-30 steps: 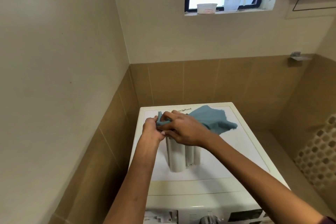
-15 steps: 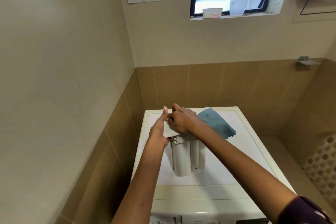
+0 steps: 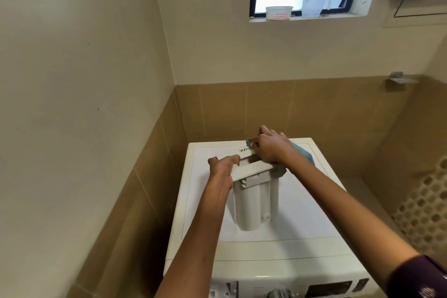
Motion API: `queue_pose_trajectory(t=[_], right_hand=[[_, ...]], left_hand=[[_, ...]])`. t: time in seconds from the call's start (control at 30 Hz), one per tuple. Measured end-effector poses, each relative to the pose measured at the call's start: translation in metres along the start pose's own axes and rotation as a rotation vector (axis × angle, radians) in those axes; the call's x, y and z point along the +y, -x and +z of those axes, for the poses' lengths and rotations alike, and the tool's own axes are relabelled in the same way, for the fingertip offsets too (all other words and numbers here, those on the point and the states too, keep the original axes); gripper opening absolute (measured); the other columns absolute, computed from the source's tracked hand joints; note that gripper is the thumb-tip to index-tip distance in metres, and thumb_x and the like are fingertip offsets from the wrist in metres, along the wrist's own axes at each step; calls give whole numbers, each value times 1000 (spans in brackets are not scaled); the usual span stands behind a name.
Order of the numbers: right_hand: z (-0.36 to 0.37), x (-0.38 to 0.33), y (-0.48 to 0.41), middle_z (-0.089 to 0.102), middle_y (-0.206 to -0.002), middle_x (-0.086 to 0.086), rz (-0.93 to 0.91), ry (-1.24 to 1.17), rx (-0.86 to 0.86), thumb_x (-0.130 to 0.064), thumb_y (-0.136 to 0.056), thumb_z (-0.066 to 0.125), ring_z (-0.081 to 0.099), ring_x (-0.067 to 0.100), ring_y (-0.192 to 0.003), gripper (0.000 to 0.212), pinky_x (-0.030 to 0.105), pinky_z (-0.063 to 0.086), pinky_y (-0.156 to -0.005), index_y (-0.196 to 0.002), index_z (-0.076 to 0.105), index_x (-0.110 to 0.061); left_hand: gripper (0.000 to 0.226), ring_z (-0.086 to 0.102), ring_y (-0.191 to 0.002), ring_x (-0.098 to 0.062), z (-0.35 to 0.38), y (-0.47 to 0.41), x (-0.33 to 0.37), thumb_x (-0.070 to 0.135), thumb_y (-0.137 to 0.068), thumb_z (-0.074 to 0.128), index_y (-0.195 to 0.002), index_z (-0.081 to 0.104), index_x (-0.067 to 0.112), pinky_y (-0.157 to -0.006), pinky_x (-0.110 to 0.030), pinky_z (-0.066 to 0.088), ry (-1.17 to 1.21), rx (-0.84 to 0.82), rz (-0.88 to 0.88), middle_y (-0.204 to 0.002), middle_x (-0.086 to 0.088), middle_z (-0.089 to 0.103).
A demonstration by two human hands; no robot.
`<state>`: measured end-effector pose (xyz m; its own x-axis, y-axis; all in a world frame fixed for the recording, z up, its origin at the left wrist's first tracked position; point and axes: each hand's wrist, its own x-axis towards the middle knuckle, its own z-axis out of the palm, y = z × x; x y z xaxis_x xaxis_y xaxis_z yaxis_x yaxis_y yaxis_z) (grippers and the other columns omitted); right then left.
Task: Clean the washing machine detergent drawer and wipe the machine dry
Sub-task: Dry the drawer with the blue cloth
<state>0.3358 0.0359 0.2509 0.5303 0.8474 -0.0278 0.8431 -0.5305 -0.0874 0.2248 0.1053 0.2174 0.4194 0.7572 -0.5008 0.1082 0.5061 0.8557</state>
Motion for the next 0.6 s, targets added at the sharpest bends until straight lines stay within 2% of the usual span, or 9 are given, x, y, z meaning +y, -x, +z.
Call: queue_pose_trajectory(t=[0.07,0.13,0.2,0.33,0.4,0.5,0.6], right_hand=[[0,12,3,40,-124,7,65,-23,31,-29,-96,36,46,27,-116,35,41,34,-96,-121,57,-15],[0,18,5,40,-110,6,114,-39,80,-28,-95,37,51,29,-106,33,36,36,-84,-116,60,-15],[0,23,7,37,-101,5,151,-36,116,-28,-95,38,56,31,-100,32,33,34,-77,-115,62,-19],[-1,31,7,47,-112,10,263,-88,175,-26,-94,39,57,35,-101,32,36,40,-82,-113,64,-19],[-2,43,6,48,-111,11,313,-174,183,-23,-92,42,56,37,-101,30,36,42,-82,-111,65,-16],[-4,73,12,57,-121,17,354,-327,190,-15,-90,46,55,36,-106,31,35,44,-89,-113,66,-11],[-6,86,28,65,-108,23,309,-520,467,-4,-93,45,55,36,-103,29,36,39,-98,-111,66,1]], left_hand=[[67,52,-111,-32,0,0,-1,-8,-69,57,-133,40,4,-75,-30,50,-16,-12,6,-128,-15,52],[66,51,-111,-31,0,0,-1,-8,-70,57,-132,40,6,-68,-25,47,-21,-21,12,-128,-14,52],[65,50,-112,-31,0,3,-2,-7,-72,56,-133,36,7,-72,-27,45,-31,-37,10,-125,-13,51],[65,48,-106,-28,-2,9,-4,-7,-76,55,-135,32,8,-78,-30,42,-68,-63,19,-123,-12,49],[67,48,-113,-30,-4,10,-6,-6,-77,55,-138,31,7,-82,-31,42,-89,-62,25,-128,-13,49],[69,47,-119,-32,-9,7,-8,-6,-76,56,-139,33,8,-85,-32,44,-93,-57,43,-135,-14,47],[68,48,-114,-31,-14,6,-5,-7,-76,56,-139,32,7,-79,-30,42,-95,-38,55,-134,-14,48]])
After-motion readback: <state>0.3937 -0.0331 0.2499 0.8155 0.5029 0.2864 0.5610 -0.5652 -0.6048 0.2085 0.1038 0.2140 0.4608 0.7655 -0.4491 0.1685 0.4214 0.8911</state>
